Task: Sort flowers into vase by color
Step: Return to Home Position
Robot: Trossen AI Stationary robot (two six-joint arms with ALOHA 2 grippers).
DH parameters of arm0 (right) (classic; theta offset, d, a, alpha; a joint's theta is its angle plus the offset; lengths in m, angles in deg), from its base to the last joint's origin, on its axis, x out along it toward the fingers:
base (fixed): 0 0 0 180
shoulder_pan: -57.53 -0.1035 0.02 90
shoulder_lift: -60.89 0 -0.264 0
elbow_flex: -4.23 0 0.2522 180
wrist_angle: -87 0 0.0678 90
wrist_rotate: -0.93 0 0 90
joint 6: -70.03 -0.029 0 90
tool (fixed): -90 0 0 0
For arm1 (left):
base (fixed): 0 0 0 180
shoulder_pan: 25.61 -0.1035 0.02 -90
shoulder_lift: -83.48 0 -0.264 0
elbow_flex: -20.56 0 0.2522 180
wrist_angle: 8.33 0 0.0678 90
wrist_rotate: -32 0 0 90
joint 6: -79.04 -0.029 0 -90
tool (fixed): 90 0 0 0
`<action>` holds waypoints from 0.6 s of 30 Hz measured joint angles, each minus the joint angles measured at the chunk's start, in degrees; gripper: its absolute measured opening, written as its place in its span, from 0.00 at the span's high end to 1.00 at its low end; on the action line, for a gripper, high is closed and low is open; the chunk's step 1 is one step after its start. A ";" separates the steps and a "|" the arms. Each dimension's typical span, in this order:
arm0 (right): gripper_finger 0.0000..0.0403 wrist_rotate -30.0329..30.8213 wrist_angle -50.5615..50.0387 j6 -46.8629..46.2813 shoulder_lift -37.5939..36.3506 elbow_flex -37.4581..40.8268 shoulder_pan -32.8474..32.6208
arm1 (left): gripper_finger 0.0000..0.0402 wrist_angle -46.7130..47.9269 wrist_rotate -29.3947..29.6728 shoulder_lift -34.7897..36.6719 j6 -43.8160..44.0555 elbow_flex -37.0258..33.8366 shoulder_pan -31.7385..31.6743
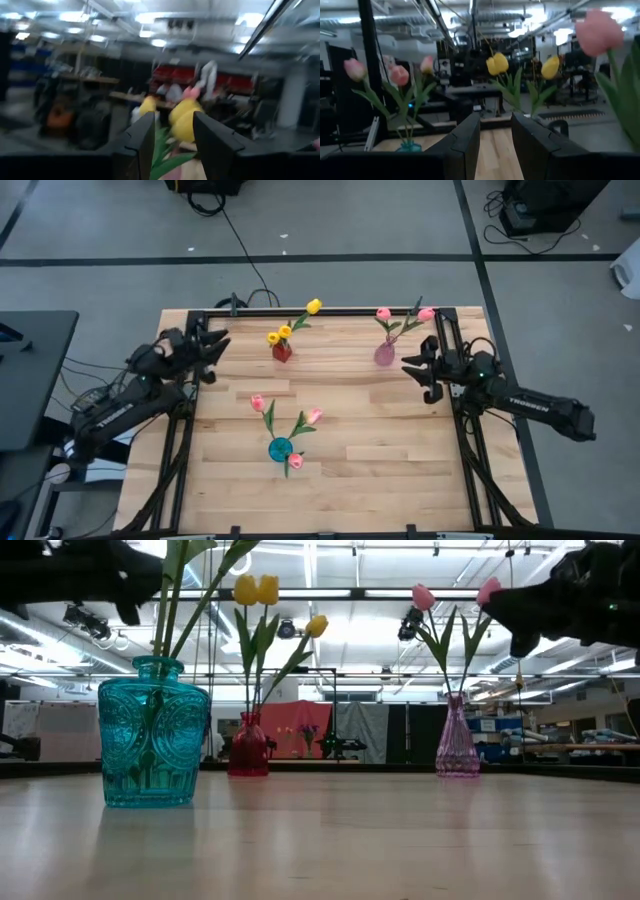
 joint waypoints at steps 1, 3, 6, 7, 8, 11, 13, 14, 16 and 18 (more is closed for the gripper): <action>0.69 -0.17 0.02 0.01 -0.78 0.00 0.00 | 0.66 -0.50 -0.07 1.86 0.65 -0.71 0.46; 0.69 -1.22 -0.14 0.11 -2.17 0.00 0.00 | 0.68 -0.77 -0.12 5.71 1.07 -1.70 1.29; 0.69 -2.86 0.07 0.10 -4.16 0.00 0.00 | 0.74 1.60 0.29 11.26 1.09 -3.33 2.72; 0.69 -3.01 0.05 -0.02 -4.69 0.00 -0.02 | 0.76 1.40 0.46 11.42 1.07 -3.92 3.25; 0.69 -2.86 0.12 -0.20 -5.17 0.00 -0.02 | 0.78 0.90 0.40 11.27 1.13 -4.39 3.86; 0.69 -1.76 0.51 -3.07 -5.95 0.00 -0.02 | 0.85 -0.25 2.36 11.23 0.84 -6.23 5.83; 0.69 -0.91 0.07 -6.65 -6.26 0.00 -0.02 | 0.89 -1.70 4.55 11.36 0.32 -8.54 7.21; 0.69 -1.01 0.27 -8.52 -6.18 0.00 -0.02 | 0.90 -2.72 5.56 11.29 0.16 -10.08 7.95; 0.69 -1.20 0.01 -10.97 -6.08 0.00 -0.02 | 0.93 -5.26 7.82 11.19 0.06 -13.10 9.47; 0.69 -1.09 0.10 -11.84 -6.09 0.00 -0.05 | 0.94 -2.79 10.10 11.12 -1.05 -12.96 10.68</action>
